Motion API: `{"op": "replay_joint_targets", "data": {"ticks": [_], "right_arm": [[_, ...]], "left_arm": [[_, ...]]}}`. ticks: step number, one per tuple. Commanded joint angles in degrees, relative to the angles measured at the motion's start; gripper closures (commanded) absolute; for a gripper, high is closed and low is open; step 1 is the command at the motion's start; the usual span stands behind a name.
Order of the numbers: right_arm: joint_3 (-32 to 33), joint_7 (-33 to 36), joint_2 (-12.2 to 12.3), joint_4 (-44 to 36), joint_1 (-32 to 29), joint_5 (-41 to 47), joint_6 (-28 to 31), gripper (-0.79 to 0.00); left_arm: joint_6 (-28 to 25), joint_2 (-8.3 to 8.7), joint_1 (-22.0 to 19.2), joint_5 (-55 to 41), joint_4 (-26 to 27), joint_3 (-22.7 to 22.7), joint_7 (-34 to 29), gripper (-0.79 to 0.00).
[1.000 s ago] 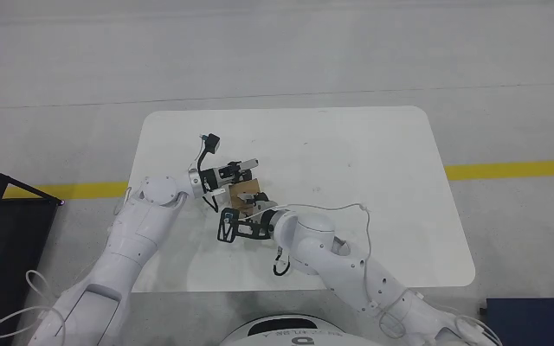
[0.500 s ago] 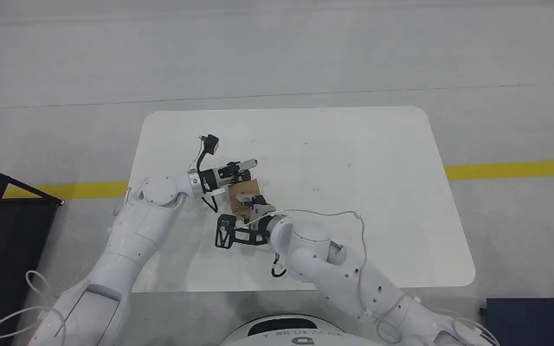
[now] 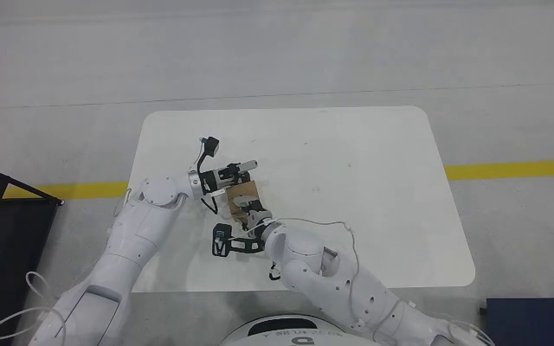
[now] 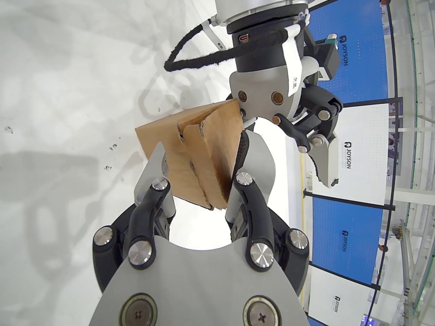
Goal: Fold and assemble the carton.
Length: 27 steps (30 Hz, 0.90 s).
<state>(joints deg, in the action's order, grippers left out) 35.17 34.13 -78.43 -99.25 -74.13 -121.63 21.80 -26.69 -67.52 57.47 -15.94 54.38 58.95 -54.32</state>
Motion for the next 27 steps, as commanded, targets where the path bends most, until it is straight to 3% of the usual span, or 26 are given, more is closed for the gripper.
{"op": "replay_joint_targets", "data": {"ticks": [1,17,27], "right_arm": [[-0.29,-0.02,-0.13,0.38,0.05,-0.48,0.22,-0.391],[-1.15,-0.80,-1.12,0.51,-0.45,-4.45,-2.09,-0.391],[5.15,-6.66,-0.11,-4.54,-4.26,4.65,-0.47,-0.474]], "left_arm": [[0.23,-0.01,-0.02,0.05,0.03,0.01,-0.01,-0.785],[1.65,-0.02,-0.07,0.38,0.28,0.10,-0.36,-0.785],[1.61,-0.12,-0.11,0.30,-0.16,0.08,-0.29,-0.785]]}}
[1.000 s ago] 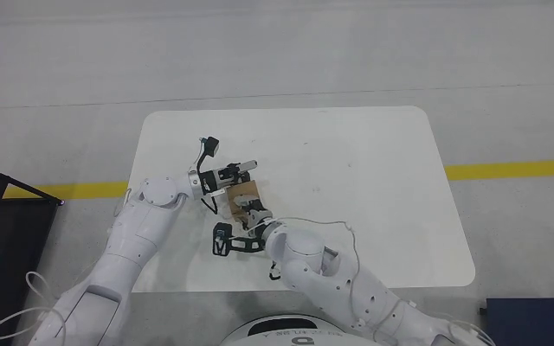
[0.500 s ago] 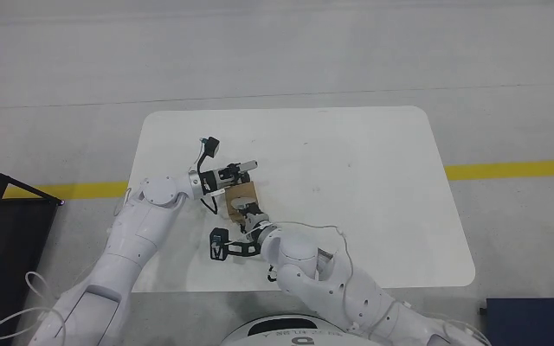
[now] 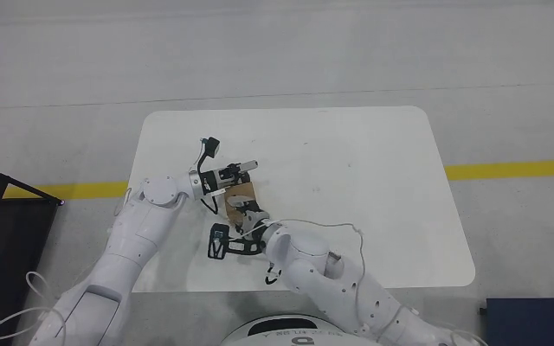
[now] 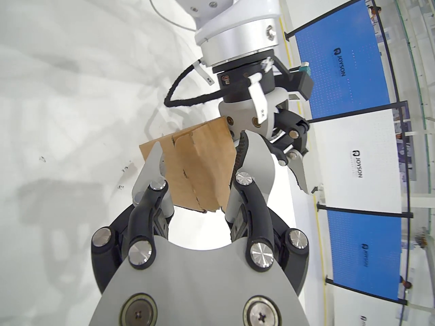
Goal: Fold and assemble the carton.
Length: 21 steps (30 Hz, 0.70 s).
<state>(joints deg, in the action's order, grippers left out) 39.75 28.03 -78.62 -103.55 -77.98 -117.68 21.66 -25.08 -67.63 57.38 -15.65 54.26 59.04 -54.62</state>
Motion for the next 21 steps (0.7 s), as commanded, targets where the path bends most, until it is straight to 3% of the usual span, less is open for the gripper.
{"op": "replay_joint_targets", "data": {"ticks": [1,10,21], "right_arm": [[1.14,-1.17,0.20,-0.51,-0.75,1.22,-0.48,-0.474],[5.36,-2.19,0.66,-1.26,-2.53,6.96,-0.83,-0.351],[2.00,-0.42,0.09,-0.11,-0.47,4.58,1.82,-0.360]], "left_arm": [[0.00,-0.03,0.00,-0.12,-0.06,0.01,0.00,-0.785],[-0.02,-0.04,-0.03,0.05,-0.24,0.10,-0.06,-0.785],[-0.07,-0.02,0.21,0.14,-0.06,0.29,-0.14,-0.785]]}}
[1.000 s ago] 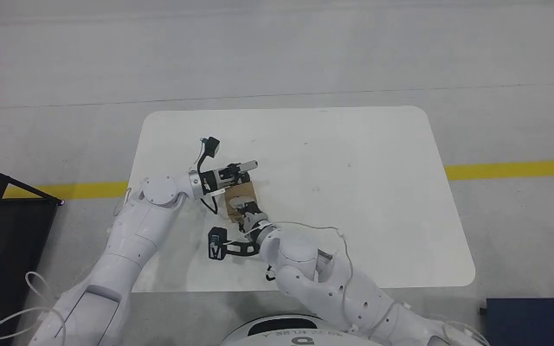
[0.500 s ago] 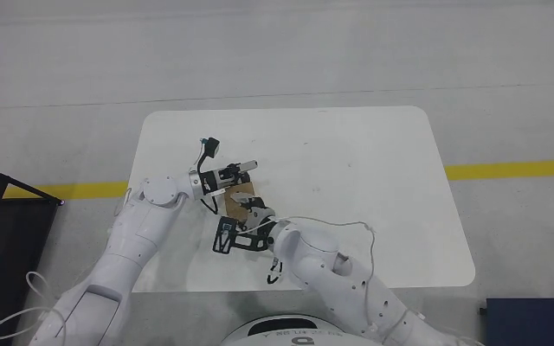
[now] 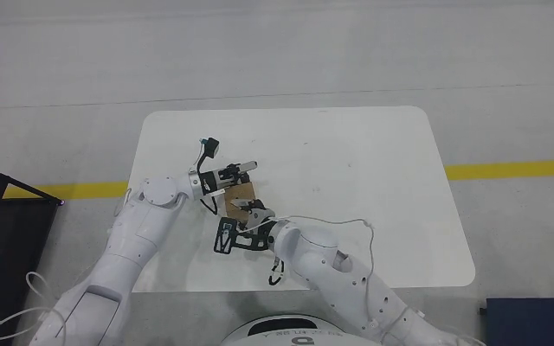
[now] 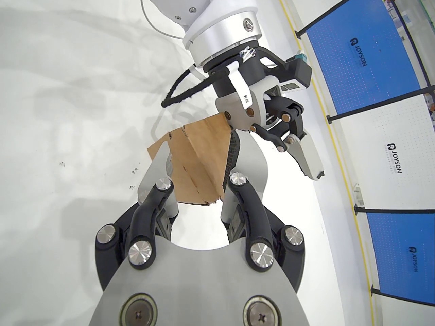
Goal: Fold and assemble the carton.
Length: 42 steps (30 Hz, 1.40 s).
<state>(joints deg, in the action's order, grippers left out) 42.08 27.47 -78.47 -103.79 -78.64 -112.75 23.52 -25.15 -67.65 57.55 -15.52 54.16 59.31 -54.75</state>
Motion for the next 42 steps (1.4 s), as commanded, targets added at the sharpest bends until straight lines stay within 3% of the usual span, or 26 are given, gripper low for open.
{"op": "replay_joint_targets", "data": {"ticks": [1,5,10,12,42], "right_arm": [[-0.74,0.34,-0.15,0.31,0.44,-0.79,0.04,-0.357],[-2.14,1.55,-0.62,1.61,1.53,-1.76,-0.11,-0.339],[-3.27,2.82,-1.21,2.58,2.51,-2.24,-1.04,-0.212],[-3.52,3.14,-1.36,2.71,2.63,-2.41,-1.43,-0.200],[-4.06,4.36,-1.94,1.42,1.53,-5.13,-0.88,-0.237]], "left_arm": [[0.02,0.01,0.08,0.02,0.10,0.04,-0.01,-0.785],[0.10,0.05,0.33,0.11,0.35,0.16,0.23,-0.785],[0.17,0.11,0.61,0.22,0.68,0.32,0.27,-0.785],[0.19,0.13,0.71,0.26,0.79,0.39,0.27,-0.785],[0.37,0.24,1.67,0.57,2.25,0.60,0.14,-0.785]]}}
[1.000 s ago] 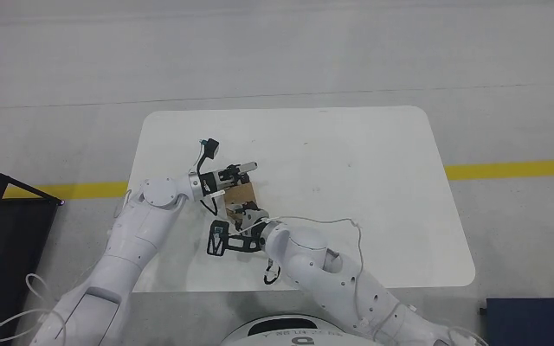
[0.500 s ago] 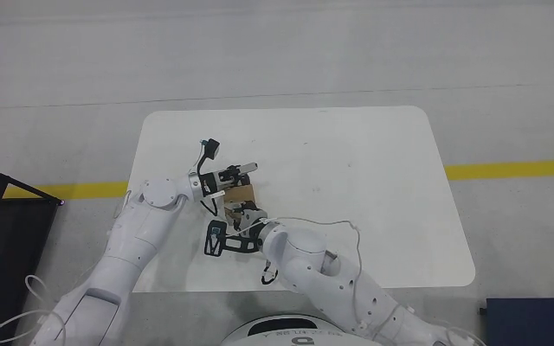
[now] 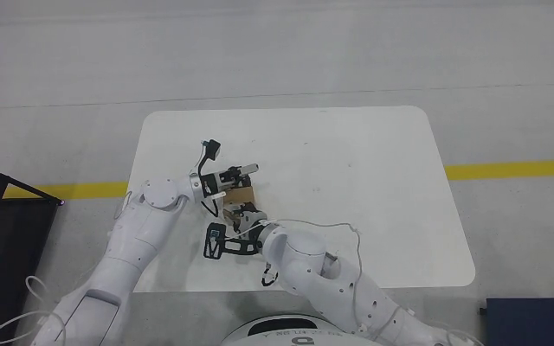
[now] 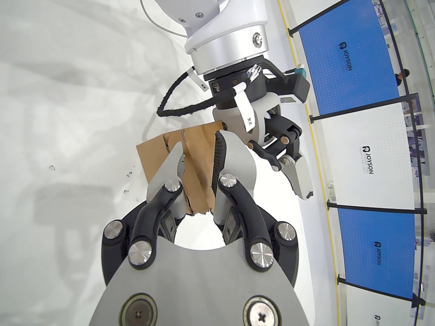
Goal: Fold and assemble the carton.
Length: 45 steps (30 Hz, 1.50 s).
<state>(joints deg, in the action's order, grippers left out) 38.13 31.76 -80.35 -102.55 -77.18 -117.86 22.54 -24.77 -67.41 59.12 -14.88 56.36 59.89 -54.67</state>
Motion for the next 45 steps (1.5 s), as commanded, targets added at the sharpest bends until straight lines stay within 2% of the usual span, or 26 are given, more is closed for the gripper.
{"op": "replay_joint_targets", "data": {"ticks": [1,13,25,32,45], "right_arm": [[-0.20,0.19,-0.11,0.38,0.13,-0.04,0.10,-0.237],[-0.58,1.10,-0.44,0.18,-0.19,-1.18,-0.04,-0.209],[-0.77,2.01,-0.69,0.53,-0.22,-1.23,1.89,-0.234],[-0.55,2.25,-0.75,0.89,-0.38,-0.85,2.96,-0.283],[-0.73,2.00,-1.06,2.52,-0.04,-1.79,2.44,-0.320]], "left_arm": [[0.05,0.01,0.17,-0.04,0.12,0.04,0.12,-0.785],[-0.07,0.19,0.94,0.01,0.79,0.50,0.39,-0.785],[-0.15,0.22,1.13,0.05,0.88,0.63,0.71,-0.785],[0.14,0.25,0.96,0.28,0.63,0.69,0.65,-0.785],[0.58,0.20,0.81,0.34,0.41,0.55,0.57,-0.785]]}}
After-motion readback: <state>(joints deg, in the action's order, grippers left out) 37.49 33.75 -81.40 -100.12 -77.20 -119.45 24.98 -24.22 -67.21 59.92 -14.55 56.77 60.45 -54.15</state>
